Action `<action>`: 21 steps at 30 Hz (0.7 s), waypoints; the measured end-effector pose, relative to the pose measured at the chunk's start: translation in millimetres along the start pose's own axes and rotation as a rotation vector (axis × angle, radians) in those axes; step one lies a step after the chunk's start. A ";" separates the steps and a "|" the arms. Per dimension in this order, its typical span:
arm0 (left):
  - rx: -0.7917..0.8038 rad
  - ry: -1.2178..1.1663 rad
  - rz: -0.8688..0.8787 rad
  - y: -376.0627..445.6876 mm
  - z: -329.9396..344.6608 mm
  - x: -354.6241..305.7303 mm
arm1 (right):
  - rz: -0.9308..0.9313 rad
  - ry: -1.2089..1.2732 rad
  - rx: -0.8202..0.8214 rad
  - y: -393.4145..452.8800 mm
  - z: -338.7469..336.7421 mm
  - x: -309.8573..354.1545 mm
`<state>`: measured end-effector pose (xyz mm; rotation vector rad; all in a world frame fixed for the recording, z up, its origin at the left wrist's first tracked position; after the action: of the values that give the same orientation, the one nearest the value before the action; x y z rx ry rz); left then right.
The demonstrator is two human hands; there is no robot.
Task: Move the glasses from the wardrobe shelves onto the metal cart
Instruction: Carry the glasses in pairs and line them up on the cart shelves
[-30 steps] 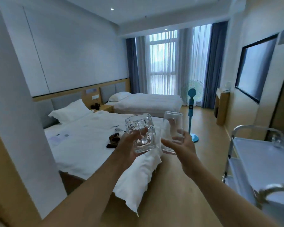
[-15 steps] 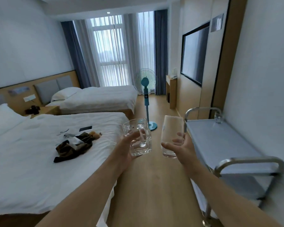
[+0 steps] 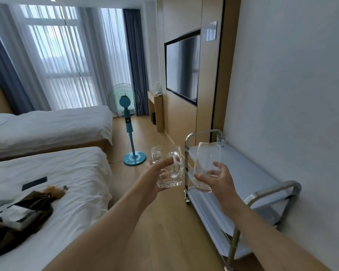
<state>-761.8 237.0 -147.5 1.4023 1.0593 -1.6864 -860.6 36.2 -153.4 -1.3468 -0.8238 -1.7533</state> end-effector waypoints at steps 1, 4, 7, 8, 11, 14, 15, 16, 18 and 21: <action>0.008 0.001 -0.010 8.7 -3.1 1.0 | 0.001 -0.008 -0.015 4.2 2.2 -3.7; 0.048 -0.005 -0.035 33.0 -8.3 7.5 | 0.012 -0.018 -0.047 14.8 8.4 -15.6; 0.088 -0.004 -0.054 52.6 -8.1 16.4 | 0.028 -0.029 -0.087 26.7 9.5 -28.1; 0.095 -0.005 -0.060 59.1 -8.1 19.0 | 0.032 -0.040 -0.101 31.7 9.1 -31.8; 0.112 -0.009 -0.080 83.4 -9.2 26.5 | 0.038 -0.068 -0.130 51.6 8.2 -41.1; 0.118 -0.006 -0.101 110.8 -11.4 31.9 | 0.045 -0.089 -0.131 77.6 9.7 -49.0; 0.118 0.000 -0.104 121.4 -12.7 32.8 | 0.042 -0.089 -0.129 88.1 11.4 -50.5; 0.118 0.008 -0.106 132.4 -14.1 32.4 | 0.040 -0.083 -0.129 99.3 13.2 -51.5; 0.101 0.024 -0.100 157.8 -18.5 28.6 | 0.029 -0.062 -0.123 125.6 17.5 -53.0; 0.075 0.056 -0.096 199.5 -23.1 16.7 | 0.025 -0.033 -0.092 170.5 25.5 -55.5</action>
<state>-577.5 172.3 -197.1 1.4741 1.1206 -1.7812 -692.5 -17.4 -194.4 -1.4440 -0.7492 -1.7728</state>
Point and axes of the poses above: each hand's wrist, its own y-axis towards the middle knuckle, its own z-axis out of the palm, x = y × z, the point moved 10 cm from there along y, towards the middle knuckle, and after that the axes turned 12 degrees about y, right-handed, at the moved point
